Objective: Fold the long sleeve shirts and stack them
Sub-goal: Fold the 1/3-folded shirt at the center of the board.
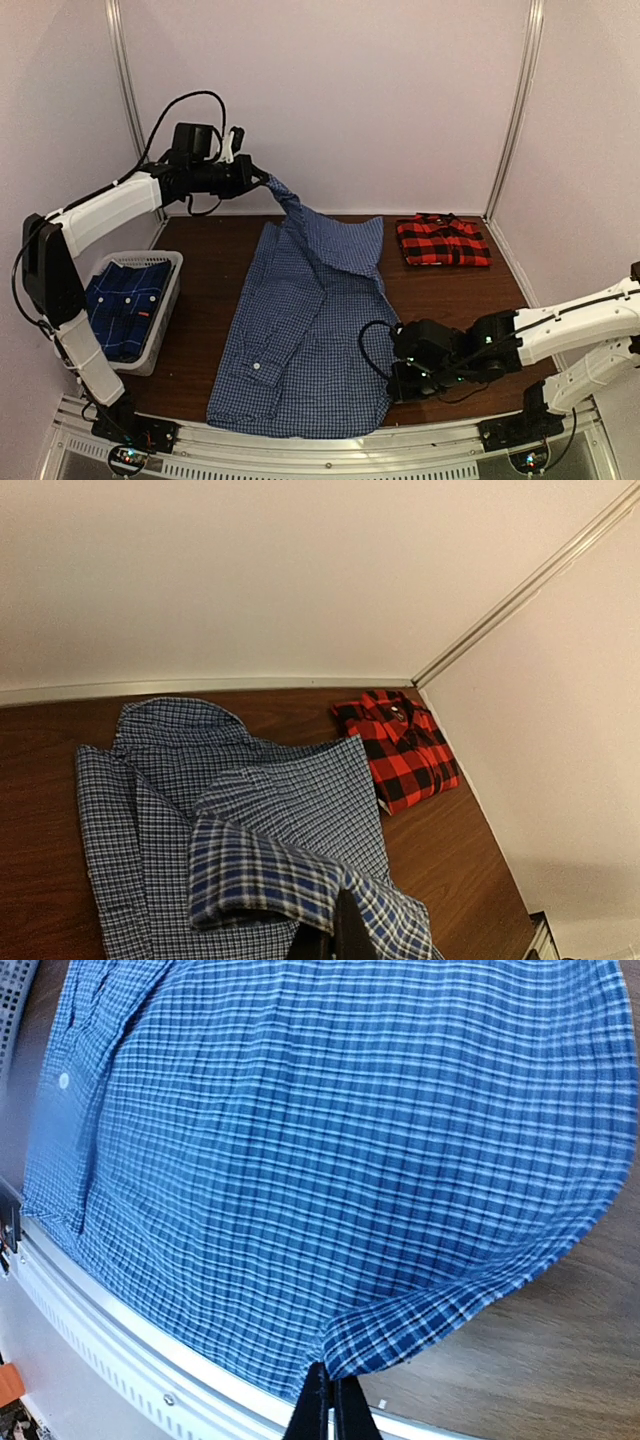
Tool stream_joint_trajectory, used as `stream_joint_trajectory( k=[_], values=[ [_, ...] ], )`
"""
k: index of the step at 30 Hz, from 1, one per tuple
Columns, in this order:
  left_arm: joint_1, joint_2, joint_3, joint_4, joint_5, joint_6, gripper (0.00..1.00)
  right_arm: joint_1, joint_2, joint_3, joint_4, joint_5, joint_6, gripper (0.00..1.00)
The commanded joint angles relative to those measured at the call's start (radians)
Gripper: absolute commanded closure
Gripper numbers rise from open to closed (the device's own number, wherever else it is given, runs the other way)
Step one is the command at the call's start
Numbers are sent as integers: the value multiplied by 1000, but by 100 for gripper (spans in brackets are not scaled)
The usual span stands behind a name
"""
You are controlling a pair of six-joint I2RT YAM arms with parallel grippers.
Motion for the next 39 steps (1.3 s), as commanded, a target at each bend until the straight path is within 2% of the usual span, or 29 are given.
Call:
stream_joint_trajectory(
  k=[1, 8, 16, 25, 39],
  values=[
    [59, -8, 36, 35, -31, 49, 100, 9, 137, 107, 117, -49, -157, 100],
    [131, -12, 15, 30, -58, 100, 100, 6, 318, 230, 227, -161, -277, 100],
    [173, 40, 66, 20, -42, 134, 100, -6, 468, 327, 275, -280, -347, 100],
    [173, 40, 101, 22, -47, 150, 100, -7, 497, 331, 308, -350, -358, 100],
    [173, 142, 293, 10, -49, 176, 99, -6, 493, 335, 324, -367, -369, 100]
  ],
)
